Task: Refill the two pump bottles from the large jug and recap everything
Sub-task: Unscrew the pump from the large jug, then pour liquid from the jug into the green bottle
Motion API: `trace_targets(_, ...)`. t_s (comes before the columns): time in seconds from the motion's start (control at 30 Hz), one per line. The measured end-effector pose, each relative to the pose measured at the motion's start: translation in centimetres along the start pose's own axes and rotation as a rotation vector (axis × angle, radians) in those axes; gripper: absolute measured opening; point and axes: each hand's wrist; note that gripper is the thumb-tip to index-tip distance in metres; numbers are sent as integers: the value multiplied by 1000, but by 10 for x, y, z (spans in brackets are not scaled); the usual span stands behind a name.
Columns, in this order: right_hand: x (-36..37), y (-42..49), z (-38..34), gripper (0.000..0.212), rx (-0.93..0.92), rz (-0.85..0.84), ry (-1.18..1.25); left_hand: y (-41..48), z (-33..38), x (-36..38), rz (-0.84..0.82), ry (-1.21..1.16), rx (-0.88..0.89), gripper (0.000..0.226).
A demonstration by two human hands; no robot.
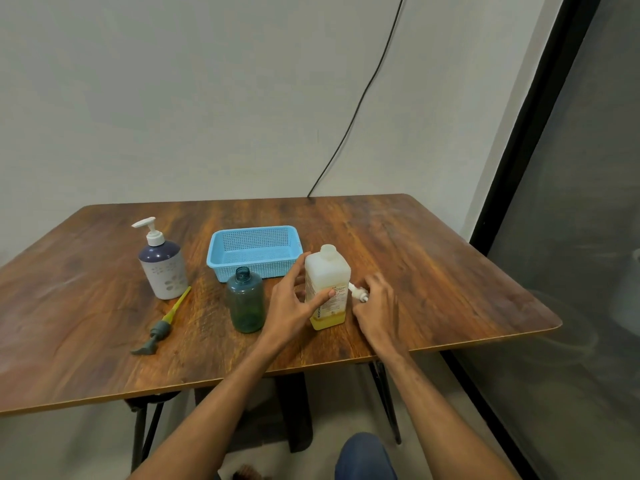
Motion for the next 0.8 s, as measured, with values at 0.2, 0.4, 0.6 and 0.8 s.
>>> trace_targets(0.2,10,-5,6,21,16,-40,-9,-1,1,-1,4,-15,-9,90)
trace_targets(0.4,-2,-3,2,59,-33,-127,258,-4,1,-1,-11,-9,-20,94)
trace_targets(0.6,-2,-9,-19,97,49,-283,764,-23,0,-3,-37,-11,-51,92)
trace_targets(0.8,20,-14,-37,108,93,-129,701,-60,-1,-25,240,52,-12,47)
Point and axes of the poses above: each hand's wrist, its own y-axis towards the middle knuckle, its own x-axis out of the palm, z = x × y, and after that the axes turned 11 degrees about -x, right-handed
